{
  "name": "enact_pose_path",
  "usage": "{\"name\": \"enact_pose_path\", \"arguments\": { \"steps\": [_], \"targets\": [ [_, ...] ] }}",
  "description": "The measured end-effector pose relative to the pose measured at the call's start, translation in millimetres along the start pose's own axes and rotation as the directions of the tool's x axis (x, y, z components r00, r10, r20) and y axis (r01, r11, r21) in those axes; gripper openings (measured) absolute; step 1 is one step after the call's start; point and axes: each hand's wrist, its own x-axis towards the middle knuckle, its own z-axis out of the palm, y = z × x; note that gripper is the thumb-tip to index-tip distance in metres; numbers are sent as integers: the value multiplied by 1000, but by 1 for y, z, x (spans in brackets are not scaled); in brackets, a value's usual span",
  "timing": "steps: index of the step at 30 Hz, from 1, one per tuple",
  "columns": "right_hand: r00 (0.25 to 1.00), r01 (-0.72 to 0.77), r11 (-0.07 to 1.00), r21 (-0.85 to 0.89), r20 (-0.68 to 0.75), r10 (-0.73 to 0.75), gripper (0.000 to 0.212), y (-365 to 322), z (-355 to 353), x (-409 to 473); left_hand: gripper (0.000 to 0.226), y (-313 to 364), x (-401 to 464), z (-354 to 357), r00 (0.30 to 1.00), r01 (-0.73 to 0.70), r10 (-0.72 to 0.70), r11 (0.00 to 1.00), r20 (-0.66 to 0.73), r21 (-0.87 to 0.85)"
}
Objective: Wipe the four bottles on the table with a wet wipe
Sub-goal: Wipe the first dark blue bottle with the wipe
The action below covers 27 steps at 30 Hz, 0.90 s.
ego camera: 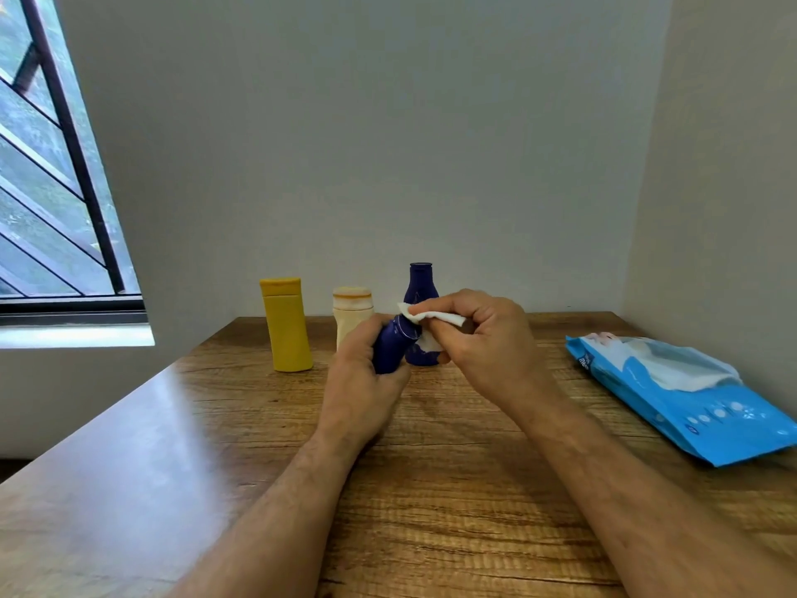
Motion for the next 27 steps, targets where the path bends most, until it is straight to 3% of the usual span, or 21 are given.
{"name": "enact_pose_path", "arguments": {
  "steps": [10, 16, 23, 27],
  "targets": [
    [992, -21, 1000, -18, 128, 23, 12, -2, -2, -4, 52, -4, 0, -1, 999, -19, 22, 996, -40, 90],
    [991, -79, 997, -4, 110, 79, 11, 0, 3, -4, 55, -7, 0, -2, 998, -22, 29, 991, -50, 134],
    [979, -204, 929, 307, 76, 190, 12, -5, 5, 0, 44, -6, 2, 0, 998, -2, 1, 1000, -67, -12],
    [988, -151, 972, 181, 69, 140, 17, -5, 3, -2, 52, -7, 0, 0, 997, -34, 39, 996, -59, 81]
  ]
}}
